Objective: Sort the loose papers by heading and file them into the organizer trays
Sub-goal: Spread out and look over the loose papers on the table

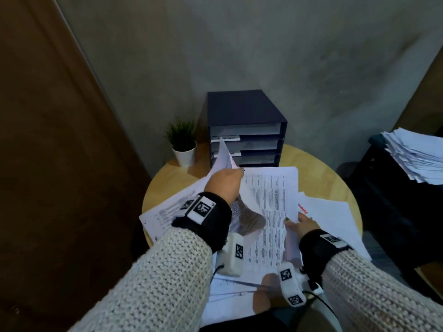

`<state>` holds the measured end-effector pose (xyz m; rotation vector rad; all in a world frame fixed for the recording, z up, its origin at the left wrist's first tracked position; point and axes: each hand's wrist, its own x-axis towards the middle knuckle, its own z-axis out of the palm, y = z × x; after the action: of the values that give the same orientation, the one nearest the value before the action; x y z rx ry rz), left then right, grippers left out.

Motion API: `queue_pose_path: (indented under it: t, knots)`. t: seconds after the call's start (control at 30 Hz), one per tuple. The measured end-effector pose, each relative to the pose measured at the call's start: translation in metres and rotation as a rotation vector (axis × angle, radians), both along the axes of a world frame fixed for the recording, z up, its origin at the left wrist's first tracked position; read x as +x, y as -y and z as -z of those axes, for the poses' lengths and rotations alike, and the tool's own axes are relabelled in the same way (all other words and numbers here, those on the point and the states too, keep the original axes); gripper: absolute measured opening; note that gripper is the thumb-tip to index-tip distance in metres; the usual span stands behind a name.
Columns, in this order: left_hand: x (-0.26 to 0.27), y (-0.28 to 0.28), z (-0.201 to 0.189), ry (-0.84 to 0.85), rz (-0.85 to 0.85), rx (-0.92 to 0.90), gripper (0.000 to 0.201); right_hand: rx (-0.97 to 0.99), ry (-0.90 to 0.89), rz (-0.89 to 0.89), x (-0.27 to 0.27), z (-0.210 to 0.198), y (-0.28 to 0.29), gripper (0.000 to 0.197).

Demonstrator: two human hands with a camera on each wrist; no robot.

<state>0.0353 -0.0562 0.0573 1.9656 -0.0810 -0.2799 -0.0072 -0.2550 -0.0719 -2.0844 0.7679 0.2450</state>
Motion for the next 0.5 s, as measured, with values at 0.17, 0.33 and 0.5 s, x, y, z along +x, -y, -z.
queue_pose_path:
  t: [0.17, 0.33, 0.5]
  knots:
    - [0.002, 0.006, 0.048, -0.034, 0.175, -0.022, 0.052, 0.15, 0.019, 0.011, -0.004, 0.013, 0.003, 0.043]
    - [0.009, 0.001, 0.083, -0.063, 0.254, 0.075, 0.071, 0.149, -0.047, 0.001, -0.006, 0.018, 0.003, 0.043]
    - [0.024, -0.011, 0.095, 0.199, 0.138, 0.563, 0.09, 0.302, -0.002, 0.093, -0.002, 0.034, 0.009, 0.04]
